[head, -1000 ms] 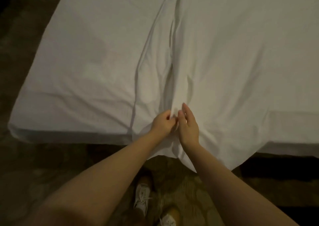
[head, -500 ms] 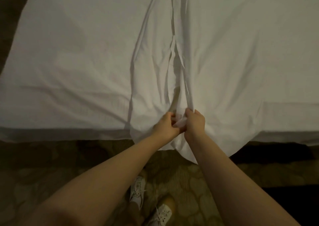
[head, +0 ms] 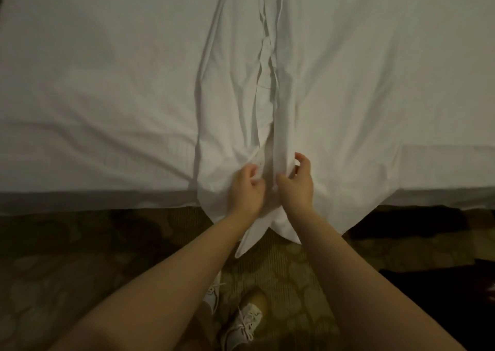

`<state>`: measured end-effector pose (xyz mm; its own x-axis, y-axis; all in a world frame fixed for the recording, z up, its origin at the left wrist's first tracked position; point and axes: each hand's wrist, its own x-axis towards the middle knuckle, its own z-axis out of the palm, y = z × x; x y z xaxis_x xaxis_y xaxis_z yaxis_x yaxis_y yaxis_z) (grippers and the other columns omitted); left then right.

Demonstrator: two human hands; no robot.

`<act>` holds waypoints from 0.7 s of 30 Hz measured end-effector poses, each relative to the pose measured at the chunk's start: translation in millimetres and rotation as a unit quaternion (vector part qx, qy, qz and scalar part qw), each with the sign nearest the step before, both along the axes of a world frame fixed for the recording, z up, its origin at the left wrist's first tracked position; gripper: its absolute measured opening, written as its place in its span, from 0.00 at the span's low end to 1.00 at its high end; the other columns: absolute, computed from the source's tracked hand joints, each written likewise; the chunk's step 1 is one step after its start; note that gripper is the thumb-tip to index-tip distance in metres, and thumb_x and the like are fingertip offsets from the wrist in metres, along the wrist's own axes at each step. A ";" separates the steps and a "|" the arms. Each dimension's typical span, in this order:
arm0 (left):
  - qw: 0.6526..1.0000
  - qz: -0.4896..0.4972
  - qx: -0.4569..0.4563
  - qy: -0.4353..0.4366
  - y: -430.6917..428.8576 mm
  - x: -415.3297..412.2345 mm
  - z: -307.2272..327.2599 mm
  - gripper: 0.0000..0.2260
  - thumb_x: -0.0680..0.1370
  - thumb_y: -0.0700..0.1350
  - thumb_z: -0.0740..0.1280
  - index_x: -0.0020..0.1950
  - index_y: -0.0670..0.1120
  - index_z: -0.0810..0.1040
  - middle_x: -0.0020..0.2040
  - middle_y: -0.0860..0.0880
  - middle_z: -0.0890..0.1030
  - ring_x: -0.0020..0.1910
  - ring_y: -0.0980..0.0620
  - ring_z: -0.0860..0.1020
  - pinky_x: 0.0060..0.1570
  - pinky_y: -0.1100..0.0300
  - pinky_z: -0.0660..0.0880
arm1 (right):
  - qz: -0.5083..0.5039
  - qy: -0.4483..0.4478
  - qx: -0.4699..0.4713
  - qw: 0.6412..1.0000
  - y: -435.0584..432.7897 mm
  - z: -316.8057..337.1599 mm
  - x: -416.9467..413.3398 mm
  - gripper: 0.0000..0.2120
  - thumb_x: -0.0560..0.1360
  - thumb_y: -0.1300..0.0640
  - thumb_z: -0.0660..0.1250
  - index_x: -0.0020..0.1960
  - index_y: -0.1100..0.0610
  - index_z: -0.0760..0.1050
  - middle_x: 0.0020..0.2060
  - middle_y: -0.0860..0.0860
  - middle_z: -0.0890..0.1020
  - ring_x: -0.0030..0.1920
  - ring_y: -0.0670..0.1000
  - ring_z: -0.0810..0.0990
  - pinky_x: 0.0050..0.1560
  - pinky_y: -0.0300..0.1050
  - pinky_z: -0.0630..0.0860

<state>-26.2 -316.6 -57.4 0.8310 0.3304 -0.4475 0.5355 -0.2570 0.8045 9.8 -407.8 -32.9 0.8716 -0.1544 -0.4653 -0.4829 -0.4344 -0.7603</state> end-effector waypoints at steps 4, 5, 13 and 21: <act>0.994 0.052 -0.077 0.054 14.6 1.4 -11.6 0.12 0.82 0.46 0.56 0.63 0.46 0.72 0.55 0.52 0.73 0.54 0.54 0.72 0.53 0.60 0.70 | 0.054 0.028 -0.041 0.997 18.9 -20.6 -12.8 0.26 0.78 0.59 0.60 0.74 0.53 0.58 0.63 0.53 0.74 0.59 0.54 0.76 0.56 0.47 0.77; 0.985 0.046 -0.147 0.074 12.7 3.6 -11.3 0.11 0.82 0.46 0.55 0.61 0.47 0.73 0.56 0.49 0.75 0.53 0.51 0.74 0.54 0.58 0.72 | 0.071 0.026 -0.039 0.996 22.3 -25.3 -15.6 0.25 0.78 0.59 0.61 0.74 0.54 0.59 0.63 0.53 0.74 0.61 0.54 0.75 0.59 0.46 0.75; 0.922 0.057 -0.351 0.151 8.8 6.4 -6.4 0.11 0.77 0.57 0.64 0.54 0.53 0.78 0.57 0.49 0.80 0.57 0.50 0.76 0.59 0.53 0.72 | 0.065 -0.047 -0.067 0.995 28.7 -42.8 -42.4 0.25 0.74 0.58 0.67 0.69 0.54 0.65 0.61 0.51 0.75 0.61 0.50 0.75 0.60 0.49 0.76; 0.945 -0.001 -0.323 0.053 -15.8 -19.6 53.8 0.12 0.79 0.49 0.63 0.61 0.49 0.70 0.50 0.54 0.78 0.51 0.54 0.76 0.44 0.66 0.73 | -0.007 -0.087 -0.028 0.996 10.9 9.3 -53.7 0.15 0.79 0.56 0.62 0.65 0.54 0.70 0.43 0.43 0.78 0.41 0.41 0.76 0.34 0.22 0.68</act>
